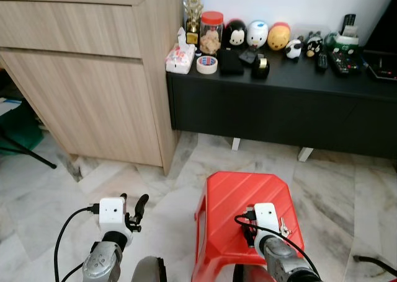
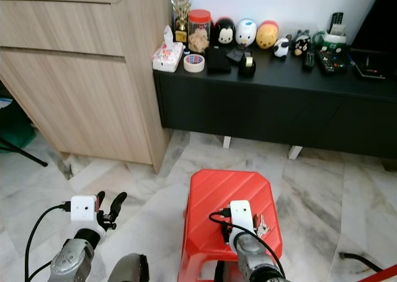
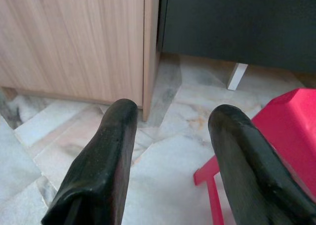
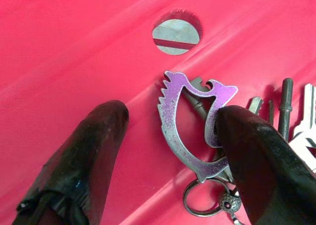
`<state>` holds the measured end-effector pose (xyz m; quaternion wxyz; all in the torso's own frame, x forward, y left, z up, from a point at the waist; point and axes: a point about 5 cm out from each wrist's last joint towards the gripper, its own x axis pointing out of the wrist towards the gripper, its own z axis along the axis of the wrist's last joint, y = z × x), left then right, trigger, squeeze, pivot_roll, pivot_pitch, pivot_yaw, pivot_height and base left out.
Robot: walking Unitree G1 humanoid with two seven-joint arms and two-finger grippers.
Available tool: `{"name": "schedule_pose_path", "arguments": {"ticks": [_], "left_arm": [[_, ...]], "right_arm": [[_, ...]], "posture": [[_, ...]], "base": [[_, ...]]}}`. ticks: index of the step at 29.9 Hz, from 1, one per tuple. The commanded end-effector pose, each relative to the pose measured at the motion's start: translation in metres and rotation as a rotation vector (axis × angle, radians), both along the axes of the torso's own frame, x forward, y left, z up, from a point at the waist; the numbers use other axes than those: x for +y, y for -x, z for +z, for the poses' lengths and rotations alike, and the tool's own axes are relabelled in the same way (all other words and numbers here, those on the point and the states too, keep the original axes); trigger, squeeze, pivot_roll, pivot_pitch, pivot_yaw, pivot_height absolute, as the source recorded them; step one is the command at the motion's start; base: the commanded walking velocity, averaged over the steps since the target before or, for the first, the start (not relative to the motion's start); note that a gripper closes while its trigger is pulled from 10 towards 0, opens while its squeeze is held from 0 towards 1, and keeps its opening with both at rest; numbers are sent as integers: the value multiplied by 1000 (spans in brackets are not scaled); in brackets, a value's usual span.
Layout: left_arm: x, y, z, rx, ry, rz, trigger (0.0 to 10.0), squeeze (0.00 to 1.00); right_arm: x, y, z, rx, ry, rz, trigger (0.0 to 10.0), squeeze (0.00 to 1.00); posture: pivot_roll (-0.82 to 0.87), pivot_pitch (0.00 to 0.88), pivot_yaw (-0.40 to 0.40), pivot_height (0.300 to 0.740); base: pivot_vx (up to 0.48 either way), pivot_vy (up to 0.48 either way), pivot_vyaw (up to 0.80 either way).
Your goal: Hang keys on a hook
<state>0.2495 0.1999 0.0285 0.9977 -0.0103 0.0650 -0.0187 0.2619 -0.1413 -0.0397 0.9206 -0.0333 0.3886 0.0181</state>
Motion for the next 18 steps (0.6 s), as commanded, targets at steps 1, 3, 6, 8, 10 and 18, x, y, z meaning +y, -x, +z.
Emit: {"name": "schedule_pose_path", "arguments": {"ticks": [1,3,6,8,10,18], "left_arm": [[1,4,-2,21,-4,0,10000,0],[2,4,-1,24,-6,1,10000,0],[2,5,-1,26,-7,1,10000,0],[2,5,0,27,-8,0,10000,0],[2,4,1,27,-14,-4,10000,0],[2,3,2,30,-24,-13,10000,0]], "right_arm": [[-3,0,0,10,17,-13,10000,0],[-6,0,0,16,26,-31,10000,0],[-7,0,-1,21,29,-34,10000,0],[-8,1,-1,25,34,-33,10000,0],[-9,1,-1,25,38,-41,10000,0],[-8,3,-3,27,39,-45,3216,0]], "posture": [[75,131,-44,623],[75,133,-43,623],[76,135,-43,623],[77,135,-42,623],[78,134,-41,623],[81,127,-37,623]], "base": [[0,0,0],[0,0,0],[0,0,0],[0,0,0],[0,0,0],[0,0,0]]}}
